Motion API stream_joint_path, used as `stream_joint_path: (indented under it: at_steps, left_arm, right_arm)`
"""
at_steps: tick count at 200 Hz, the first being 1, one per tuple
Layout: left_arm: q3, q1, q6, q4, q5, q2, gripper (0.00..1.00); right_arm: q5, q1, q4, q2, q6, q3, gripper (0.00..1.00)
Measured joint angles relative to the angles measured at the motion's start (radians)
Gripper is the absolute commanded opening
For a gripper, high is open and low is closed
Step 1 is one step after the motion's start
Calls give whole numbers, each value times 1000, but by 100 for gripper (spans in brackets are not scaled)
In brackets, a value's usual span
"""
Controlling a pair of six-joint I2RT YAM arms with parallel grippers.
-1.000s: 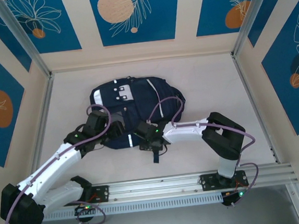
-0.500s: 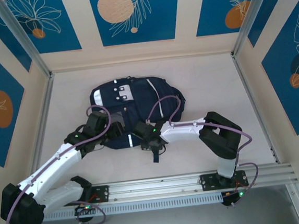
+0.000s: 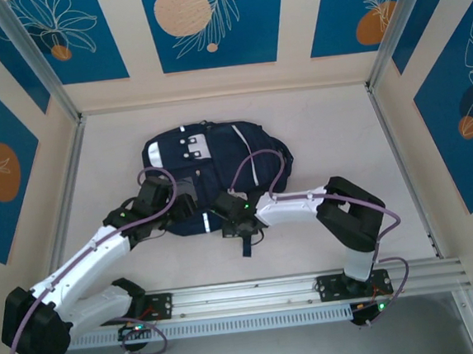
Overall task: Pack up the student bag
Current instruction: Zip the student bag at the center of the table.
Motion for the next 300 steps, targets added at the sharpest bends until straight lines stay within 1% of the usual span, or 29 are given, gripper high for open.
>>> stream_joint_path:
  at_steps: [18,62,82,99,116,130,155,189,215,263,284,300]
  left_arm:
    - [-8,1,-38,0,23,-7,75]
    - [-129,2,-221,5,96,-99,71]
    - [-160,2,-272,-22,92,-134,70]
    - [-161,2,-296,-40,63,-152,69]
    - [-161,2,-297,-45,19,-147,69]
    - [-161,12,-296,-40,-6,-109,69]
    - [-160,39,-296,-5,-8,-2,68]
    - [-111,67,-277,0,5,119,63]
    - [-89,98,-268,0,10,145,63]
    - [-68,136,-251,-1,6,163,62]
    - [-43,150,-249,-19,-6,177,65]
    - [-1,171,-241,-58,-29,196,69]
  right_arm:
    - [1,-4,50,-40,-49,-56,0]
    - [-36,-31,190,-183,-142,-214,0]
    - [-69,-59,240,-225,-166,-266,0]
    - [-99,-88,267,-248,-185,-299,0]
    - [-123,-113,283,-258,-204,-321,0]
    - [-142,-126,290,-258,-223,-328,0]
    - [-165,-142,290,-258,-265,-329,0]
    - [-174,-148,281,-258,-343,-329,0]
    - [-148,-156,261,-262,-394,-327,0]
    - [-135,-220,208,-301,-462,-327,0]
    - [-185,-221,239,-304,-479,-338,0]
    - [-226,-203,271,-296,-479,-344,0]
